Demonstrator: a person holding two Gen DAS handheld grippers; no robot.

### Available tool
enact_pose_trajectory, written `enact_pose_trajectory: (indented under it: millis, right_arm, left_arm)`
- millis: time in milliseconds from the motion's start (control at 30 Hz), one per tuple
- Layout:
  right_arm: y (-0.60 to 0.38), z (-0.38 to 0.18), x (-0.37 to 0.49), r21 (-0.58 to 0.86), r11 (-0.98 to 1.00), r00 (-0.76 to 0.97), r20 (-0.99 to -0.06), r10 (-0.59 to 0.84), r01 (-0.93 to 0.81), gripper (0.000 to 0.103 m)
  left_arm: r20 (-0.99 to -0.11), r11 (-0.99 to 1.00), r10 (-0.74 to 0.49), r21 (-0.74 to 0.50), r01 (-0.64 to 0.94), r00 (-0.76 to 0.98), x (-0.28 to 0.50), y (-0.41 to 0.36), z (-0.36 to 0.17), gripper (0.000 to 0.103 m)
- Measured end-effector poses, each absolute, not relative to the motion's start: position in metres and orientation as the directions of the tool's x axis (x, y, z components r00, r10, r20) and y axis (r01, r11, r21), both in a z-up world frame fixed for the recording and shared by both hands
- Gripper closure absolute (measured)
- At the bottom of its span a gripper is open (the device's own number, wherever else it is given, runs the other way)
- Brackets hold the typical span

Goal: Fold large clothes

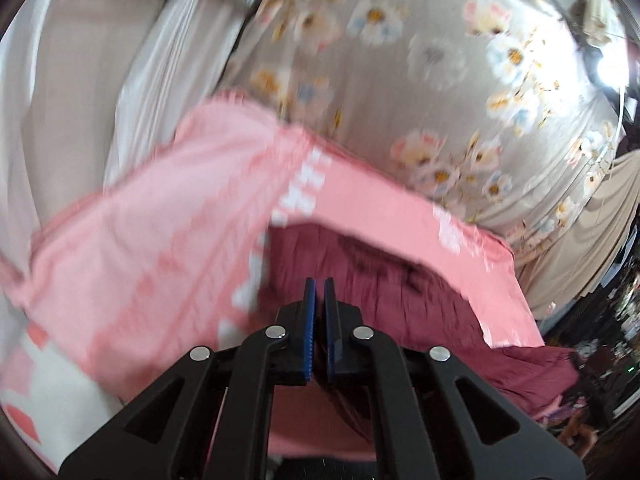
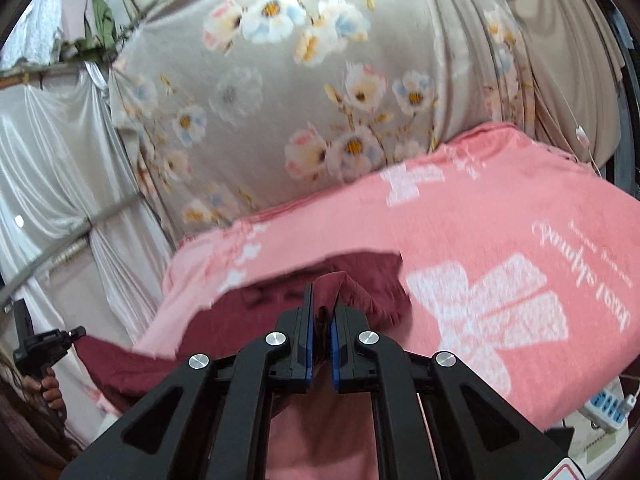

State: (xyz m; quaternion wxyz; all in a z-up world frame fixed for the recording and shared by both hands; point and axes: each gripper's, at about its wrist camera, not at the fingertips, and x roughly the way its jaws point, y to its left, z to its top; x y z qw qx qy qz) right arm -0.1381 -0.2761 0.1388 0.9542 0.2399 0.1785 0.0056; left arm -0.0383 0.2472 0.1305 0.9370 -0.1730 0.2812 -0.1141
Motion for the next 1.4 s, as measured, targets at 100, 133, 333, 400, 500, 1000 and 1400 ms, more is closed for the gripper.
enact_pose_trajectory:
  millis: [100,133,333,400,500,1000,1400]
  right_arm:
    - [-0.290,0.138,-0.093,0.488,0.870,0.934,-0.339,0.117,0.068,0.098]
    - [-0.293,0.134,-0.075,0.485,0.871,0.928,-0.354,0.118,0.075,0.098]
    - [-0.288,0.112,-0.031,0.457,0.882,0.893,-0.437,0.112,0.113,0.098]
    - [-0.287,0.113,-0.042,0.444,0.888,0.892,-0.441,0.100,0.119,0.098]
    - [-0.289,0.115,-0.061,0.437,0.890,0.894,-0.439,0.084,0.131,0.098]
    - [-0.274,0.121,-0.130,0.382,0.916,0.898,-0.436,0.059,0.125,0.098]
    - [-0.270,0.110,-0.155,0.376,0.911,0.894,-0.448,0.021,0.167,0.098]
  left_arm:
    - [-0.458,0.946,-0.250,-0.304,0.113,0.853,-0.012,0.233,0.149,0.103]
    - [-0.457,0.951,-0.246,-0.286,0.121,0.855,0.009,0.225,0.151,0.103]
    - [-0.589,0.952,-0.283,-0.270,0.146,0.757,0.082,0.189,0.118,0.103]
    - [-0.614,0.954,-0.289,-0.250,0.165,0.735,0.073,0.182,0.107,0.103]
    - [-0.667,0.942,-0.331,-0.281,0.186,0.668,0.049,0.180,0.085,0.103]
    - [-0.764,0.828,-0.517,-0.561,-0.001,0.385,-0.091,0.239,-0.058,0.036]
    - [-0.695,0.729,-0.641,-0.684,-0.024,0.326,-0.088,0.234,-0.120,0.043]
